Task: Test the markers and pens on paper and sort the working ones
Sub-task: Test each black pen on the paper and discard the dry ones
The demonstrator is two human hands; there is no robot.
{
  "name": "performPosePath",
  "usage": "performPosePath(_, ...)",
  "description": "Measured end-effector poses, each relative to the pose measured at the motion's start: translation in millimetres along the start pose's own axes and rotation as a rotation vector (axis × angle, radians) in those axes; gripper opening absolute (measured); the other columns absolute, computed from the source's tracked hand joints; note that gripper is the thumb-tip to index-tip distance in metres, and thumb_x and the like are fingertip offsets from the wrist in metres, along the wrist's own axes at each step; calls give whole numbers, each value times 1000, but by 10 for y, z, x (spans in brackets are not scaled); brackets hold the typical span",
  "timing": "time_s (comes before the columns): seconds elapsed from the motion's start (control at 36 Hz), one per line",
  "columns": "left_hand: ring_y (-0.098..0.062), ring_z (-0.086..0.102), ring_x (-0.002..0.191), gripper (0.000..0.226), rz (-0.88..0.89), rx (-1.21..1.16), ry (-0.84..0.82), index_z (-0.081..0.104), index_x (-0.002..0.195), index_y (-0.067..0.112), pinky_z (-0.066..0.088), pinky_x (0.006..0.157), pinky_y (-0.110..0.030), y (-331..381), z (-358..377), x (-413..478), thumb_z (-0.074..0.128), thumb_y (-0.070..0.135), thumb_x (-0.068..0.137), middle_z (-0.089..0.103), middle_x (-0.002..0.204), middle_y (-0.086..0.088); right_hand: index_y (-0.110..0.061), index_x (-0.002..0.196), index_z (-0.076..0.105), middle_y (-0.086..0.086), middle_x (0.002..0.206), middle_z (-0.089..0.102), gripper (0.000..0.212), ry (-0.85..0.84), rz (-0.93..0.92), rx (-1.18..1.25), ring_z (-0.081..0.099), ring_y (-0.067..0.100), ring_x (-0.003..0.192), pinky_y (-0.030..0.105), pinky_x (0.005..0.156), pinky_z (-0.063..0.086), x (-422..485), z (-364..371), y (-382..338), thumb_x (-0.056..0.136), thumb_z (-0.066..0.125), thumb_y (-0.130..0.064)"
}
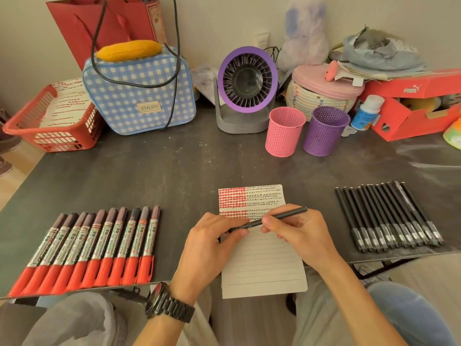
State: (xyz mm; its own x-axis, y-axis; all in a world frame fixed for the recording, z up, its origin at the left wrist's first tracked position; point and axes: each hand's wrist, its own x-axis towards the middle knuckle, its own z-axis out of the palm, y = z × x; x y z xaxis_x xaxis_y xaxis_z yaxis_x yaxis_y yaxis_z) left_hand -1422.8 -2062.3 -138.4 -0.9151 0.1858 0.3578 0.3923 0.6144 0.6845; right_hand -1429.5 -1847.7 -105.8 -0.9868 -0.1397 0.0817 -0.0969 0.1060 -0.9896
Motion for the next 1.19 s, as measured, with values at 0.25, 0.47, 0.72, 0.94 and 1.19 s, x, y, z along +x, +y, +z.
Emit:
performPosePath(0.25,-2,54,97,30,-34,-12,-5,74,114,39,42,76,-10,38,-10,37,61,50,89,62,102,40,-31,89,79,-1,82,79,7,11,-3,-21,68,4,68,13,55,47,28,17,16,91,75,-26)
performPosePath(0.47,-12,48,127,59,-52,311,-97,57,137,30,43,103,-35,70,56,87,59,62,88,59,133,16,-30,90,78,5,76,76,11,237,25,48,57,8,53,19,51,47,17,2,43,90,73,-40)
performPosePath(0.72,-10,47,129,57,-106,330,-98,62,128,37,44,104,-36,49,51,85,38,69,87,53,136,21,3,99,58,20,84,76,35,457,201,351,74,29,71,28,58,58,-58,-250,-126,105,49,-30)
performPosePath(0.94,-23,50,127,53,-105,372,-85,71,116,30,48,96,-47,178,75,164,39,60,85,59,133,7,-9,97,67,9,68,69,26,473,282,-13,62,15,56,26,50,51,-471,-1410,-280,103,56,-32)
performPosePath(1.19,-11,49,123,48,-18,381,-265,48,136,38,52,90,-34,1238,632,619,44,64,95,51,131,17,-5,90,58,6,72,58,21,551,564,-477,51,16,53,25,42,35,-455,-2733,15,100,58,-23)
